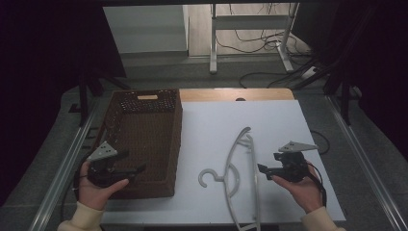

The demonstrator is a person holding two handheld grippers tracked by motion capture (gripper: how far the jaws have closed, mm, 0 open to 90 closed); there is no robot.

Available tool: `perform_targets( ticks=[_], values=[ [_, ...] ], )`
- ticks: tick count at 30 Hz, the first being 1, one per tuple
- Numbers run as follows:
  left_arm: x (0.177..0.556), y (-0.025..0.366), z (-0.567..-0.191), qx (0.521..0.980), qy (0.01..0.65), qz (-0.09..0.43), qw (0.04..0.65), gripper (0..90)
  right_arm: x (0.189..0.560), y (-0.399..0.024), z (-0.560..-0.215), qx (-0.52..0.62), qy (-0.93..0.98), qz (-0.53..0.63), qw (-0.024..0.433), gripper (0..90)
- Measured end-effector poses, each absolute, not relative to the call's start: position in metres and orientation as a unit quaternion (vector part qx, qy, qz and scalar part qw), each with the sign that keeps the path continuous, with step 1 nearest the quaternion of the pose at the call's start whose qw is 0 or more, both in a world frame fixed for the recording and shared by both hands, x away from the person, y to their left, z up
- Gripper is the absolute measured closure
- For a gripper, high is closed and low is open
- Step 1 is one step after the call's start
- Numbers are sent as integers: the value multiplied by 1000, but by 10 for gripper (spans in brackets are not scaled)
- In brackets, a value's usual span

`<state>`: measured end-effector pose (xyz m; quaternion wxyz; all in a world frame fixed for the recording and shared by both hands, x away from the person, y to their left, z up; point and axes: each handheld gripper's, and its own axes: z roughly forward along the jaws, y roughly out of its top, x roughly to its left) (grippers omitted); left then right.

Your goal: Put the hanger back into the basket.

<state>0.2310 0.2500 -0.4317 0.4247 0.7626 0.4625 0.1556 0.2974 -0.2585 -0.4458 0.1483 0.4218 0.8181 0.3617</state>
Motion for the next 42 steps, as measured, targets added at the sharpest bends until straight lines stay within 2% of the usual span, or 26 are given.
perform_targets(
  ticks=[23, 42],
  values=[
    [230, 250, -430, 763, 461, 156, 425, 185, 318, -197, -458, 416, 845, 316, 114, 282],
    [231, 249, -433, 765, 462, 153, 422, 184, 334, -166, -488, 423, 868, 245, 85, 347]
  ],
)
